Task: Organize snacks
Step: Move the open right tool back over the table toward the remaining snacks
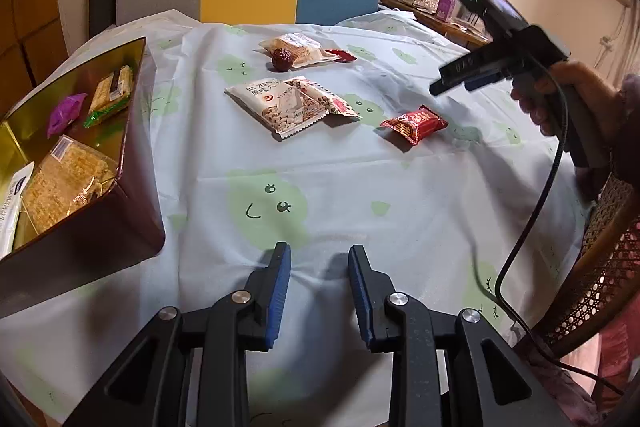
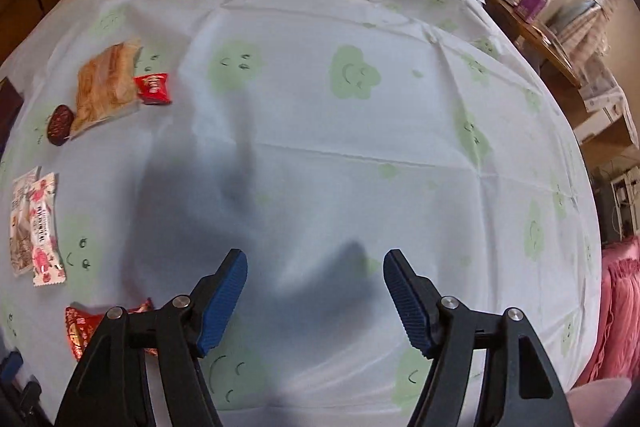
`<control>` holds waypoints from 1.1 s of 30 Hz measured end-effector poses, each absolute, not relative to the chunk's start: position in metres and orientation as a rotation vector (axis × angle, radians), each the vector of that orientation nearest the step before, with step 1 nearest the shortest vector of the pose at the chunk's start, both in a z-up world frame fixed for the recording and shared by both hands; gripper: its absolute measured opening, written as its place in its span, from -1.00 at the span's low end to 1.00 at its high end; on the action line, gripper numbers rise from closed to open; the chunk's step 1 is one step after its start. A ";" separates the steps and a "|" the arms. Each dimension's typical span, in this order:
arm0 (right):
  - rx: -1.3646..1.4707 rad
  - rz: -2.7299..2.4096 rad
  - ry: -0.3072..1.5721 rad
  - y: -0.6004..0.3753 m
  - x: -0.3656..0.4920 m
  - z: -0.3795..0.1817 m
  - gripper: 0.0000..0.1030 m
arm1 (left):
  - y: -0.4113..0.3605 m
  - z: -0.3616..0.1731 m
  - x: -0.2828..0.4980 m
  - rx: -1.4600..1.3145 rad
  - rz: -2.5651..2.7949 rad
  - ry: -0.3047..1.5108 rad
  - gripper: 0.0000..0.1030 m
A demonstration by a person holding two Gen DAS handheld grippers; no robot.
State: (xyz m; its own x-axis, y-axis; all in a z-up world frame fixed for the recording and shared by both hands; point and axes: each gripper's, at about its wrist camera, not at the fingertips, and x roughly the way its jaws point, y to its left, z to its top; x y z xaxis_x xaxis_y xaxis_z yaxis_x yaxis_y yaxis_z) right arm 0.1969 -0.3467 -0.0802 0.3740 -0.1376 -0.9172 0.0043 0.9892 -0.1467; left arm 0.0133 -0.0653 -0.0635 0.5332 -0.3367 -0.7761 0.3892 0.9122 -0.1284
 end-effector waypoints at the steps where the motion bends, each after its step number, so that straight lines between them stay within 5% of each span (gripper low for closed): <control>1: -0.120 -0.074 1.165 -0.347 0.195 -0.075 0.39 | -0.065 -0.063 0.013 0.065 -0.432 0.912 -0.41; 33: -0.100 -0.034 1.126 -0.338 0.199 -0.073 0.39 | -0.059 -0.065 0.009 0.034 -0.456 0.864 -0.38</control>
State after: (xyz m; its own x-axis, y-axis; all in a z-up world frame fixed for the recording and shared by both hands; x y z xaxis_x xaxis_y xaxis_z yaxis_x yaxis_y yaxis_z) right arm 0.1994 -0.3378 -0.0725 0.4306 -0.0775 -0.8992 -0.0235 0.9950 -0.0970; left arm 0.0085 -0.0588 -0.0651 0.5596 -0.3731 -0.7400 0.4005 0.9035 -0.1526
